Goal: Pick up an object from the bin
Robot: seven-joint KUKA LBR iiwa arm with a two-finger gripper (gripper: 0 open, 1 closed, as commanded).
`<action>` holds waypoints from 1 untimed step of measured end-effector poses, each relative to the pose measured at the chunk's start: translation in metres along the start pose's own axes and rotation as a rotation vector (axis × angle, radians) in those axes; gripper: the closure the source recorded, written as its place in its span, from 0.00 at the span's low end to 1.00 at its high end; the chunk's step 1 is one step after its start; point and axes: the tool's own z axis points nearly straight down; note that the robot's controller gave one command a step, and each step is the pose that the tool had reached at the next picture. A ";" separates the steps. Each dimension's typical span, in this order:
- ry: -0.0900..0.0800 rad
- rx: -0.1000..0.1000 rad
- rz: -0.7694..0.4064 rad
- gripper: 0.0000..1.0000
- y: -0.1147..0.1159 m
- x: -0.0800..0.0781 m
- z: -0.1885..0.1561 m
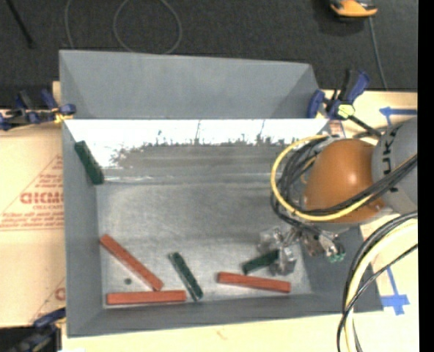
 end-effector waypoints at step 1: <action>-0.003 0.003 0.009 1.00 -0.016 0.010 -0.129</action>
Offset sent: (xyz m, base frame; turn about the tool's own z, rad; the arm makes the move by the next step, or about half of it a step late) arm -0.0073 -0.0162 0.1243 0.0053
